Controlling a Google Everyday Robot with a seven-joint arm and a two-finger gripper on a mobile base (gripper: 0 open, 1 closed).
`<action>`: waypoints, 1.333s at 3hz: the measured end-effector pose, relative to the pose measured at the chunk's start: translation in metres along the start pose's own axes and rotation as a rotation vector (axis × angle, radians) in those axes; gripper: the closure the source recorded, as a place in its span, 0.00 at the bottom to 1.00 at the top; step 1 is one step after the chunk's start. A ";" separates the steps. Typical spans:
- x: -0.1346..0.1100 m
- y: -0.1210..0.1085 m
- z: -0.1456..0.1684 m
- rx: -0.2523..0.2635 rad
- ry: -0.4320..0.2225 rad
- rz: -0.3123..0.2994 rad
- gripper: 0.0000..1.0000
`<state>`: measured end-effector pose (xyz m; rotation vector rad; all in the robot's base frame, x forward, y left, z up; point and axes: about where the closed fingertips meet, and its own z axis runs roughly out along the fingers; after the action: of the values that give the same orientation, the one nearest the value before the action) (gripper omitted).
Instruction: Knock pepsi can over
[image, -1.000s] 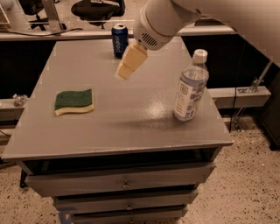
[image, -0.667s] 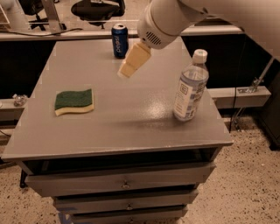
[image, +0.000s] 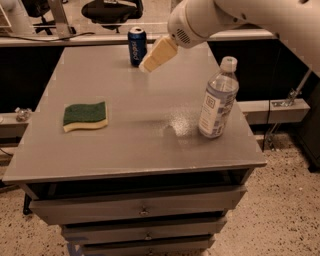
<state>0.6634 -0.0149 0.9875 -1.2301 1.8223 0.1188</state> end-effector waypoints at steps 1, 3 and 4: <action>-0.002 -0.021 0.021 0.021 -0.015 0.034 0.00; -0.017 -0.025 0.073 0.040 0.034 0.069 0.00; -0.025 -0.023 0.098 0.049 0.038 0.089 0.00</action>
Offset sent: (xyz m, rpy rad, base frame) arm 0.0778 0.0321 -0.0178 0.0065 0.0213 -0.1060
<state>0.7443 0.0419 0.9567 -1.1244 1.9023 0.0998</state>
